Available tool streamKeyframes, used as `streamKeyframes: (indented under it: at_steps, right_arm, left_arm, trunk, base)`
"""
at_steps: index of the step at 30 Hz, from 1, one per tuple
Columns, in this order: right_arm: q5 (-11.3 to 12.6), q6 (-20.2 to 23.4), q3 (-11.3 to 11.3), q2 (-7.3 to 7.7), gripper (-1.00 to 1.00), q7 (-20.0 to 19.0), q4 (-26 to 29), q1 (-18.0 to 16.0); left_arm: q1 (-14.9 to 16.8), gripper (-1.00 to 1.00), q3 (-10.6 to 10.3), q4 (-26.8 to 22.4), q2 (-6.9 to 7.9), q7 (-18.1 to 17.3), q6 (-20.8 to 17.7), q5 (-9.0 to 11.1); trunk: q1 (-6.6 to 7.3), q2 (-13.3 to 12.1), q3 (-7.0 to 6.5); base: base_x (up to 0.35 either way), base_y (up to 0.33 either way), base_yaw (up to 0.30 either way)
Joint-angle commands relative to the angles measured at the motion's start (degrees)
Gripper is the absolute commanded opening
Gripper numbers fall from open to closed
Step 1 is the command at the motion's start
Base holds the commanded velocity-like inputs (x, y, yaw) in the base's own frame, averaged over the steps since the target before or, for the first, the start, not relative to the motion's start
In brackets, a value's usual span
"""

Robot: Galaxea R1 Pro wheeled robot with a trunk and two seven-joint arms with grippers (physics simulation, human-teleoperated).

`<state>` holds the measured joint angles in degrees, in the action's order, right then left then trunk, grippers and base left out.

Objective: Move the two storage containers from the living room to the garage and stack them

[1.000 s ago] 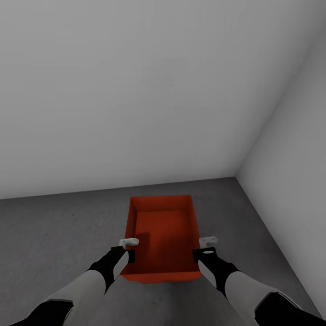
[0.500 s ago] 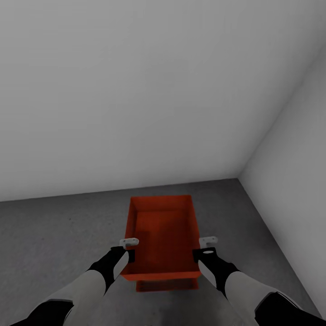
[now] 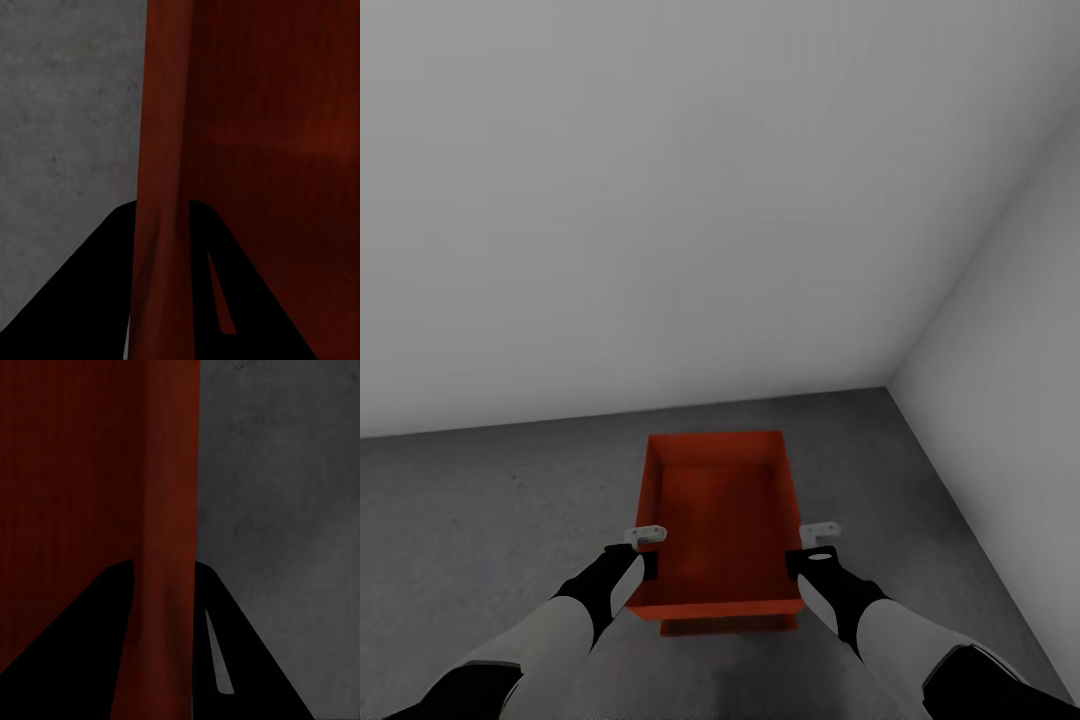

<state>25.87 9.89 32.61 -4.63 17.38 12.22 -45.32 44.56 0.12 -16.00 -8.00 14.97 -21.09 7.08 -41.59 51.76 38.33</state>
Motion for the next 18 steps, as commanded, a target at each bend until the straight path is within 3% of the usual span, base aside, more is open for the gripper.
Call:
streamKeyframes:
  at_steps: [1, 18]
  right_arm:
    - [0.76, 0.39, 0.44, 0.09, -1.0, 0.55, -0.36, -0.04]
    - [0.74, 0.39, 0.44, 0.12, -1.0, 0.55, -0.36, -0.04]
  left_arm:
    - [0.0, -1.0, -1.0, -0.26, 0.52, 1.73, 2.02, -1.8]
    - [0.0, -1.0, -0.97, -0.33, 0.52, 1.73, 2.02, -1.78]
  trunk:
    - [0.0, 0.04, 0.14]
    - [0.0, 0.04, 1.71]
  base:
    - [0.0, 0.0, 0.0]
    - [0.0, 0.0, 0.0]
